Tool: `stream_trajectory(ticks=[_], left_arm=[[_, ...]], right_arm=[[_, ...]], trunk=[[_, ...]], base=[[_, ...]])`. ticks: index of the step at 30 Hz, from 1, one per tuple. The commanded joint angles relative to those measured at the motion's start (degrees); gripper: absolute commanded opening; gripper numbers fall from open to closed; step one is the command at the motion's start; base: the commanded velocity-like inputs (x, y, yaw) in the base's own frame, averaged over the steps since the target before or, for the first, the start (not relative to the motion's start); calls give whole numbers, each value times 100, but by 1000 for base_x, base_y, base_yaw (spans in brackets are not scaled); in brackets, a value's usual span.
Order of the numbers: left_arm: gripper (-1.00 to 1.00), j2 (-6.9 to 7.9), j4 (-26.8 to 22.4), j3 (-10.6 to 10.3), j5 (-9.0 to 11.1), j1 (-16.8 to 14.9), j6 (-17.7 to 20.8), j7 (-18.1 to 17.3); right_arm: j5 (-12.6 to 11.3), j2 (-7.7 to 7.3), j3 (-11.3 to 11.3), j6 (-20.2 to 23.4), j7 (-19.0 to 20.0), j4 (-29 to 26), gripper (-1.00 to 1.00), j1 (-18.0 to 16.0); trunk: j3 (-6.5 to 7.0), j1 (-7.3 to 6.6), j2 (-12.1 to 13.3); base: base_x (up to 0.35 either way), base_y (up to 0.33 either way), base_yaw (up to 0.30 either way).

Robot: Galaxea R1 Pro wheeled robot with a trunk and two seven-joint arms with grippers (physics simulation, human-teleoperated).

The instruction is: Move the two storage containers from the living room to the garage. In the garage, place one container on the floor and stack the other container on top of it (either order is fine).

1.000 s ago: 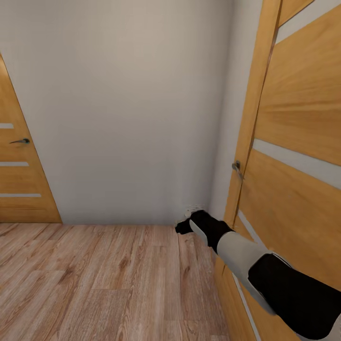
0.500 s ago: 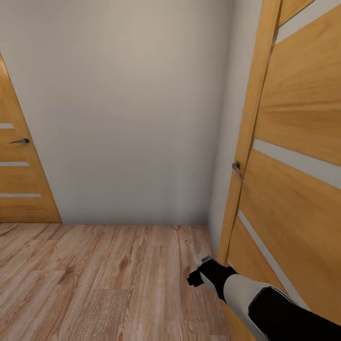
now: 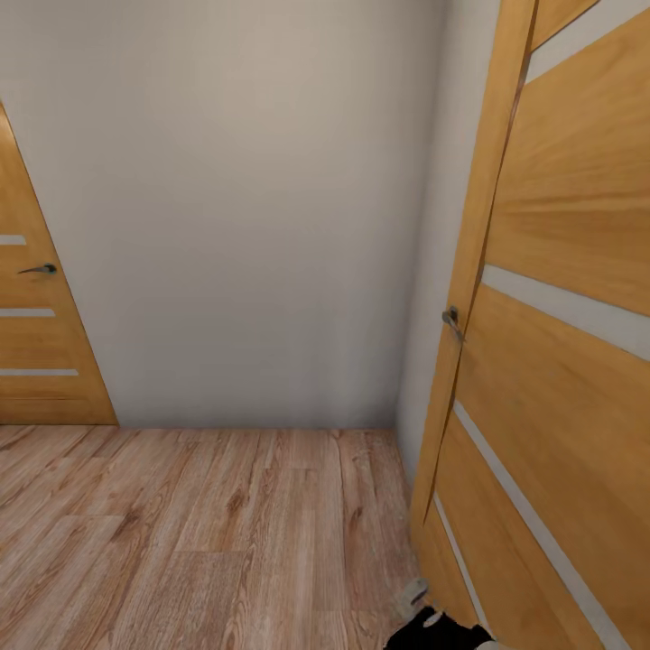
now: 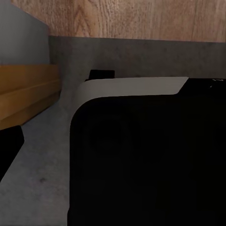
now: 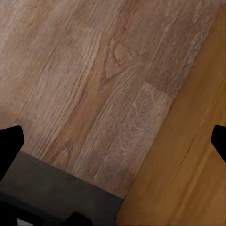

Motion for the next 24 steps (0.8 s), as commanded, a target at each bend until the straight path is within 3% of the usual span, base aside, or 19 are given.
stream_trajectory(ticks=[1,6,14,24], left_arm=[[100,-1,3,7,11,-2,-16,3],[100,-2,3,7,5,-2,-16,2],[100,-2,3,7,9,-2,-16,2],[100,-2,3,2,3,-2,-20,-3]], right_arm=[[-59,-52,46,-186,22,12,100,164],[-50,-287,46,-722,22,12,100,732],[-55,-486,46,-984,21,12,100,1015],[-65,-778,46,-1239,141,18,100,1686]], trunk=[[-4,0,-3],[-4,0,-3],[-4,0,-3],[-4,0,-3]], base=[[0,0,0],[0,0,0],[0,0,0],[0,0,0]])
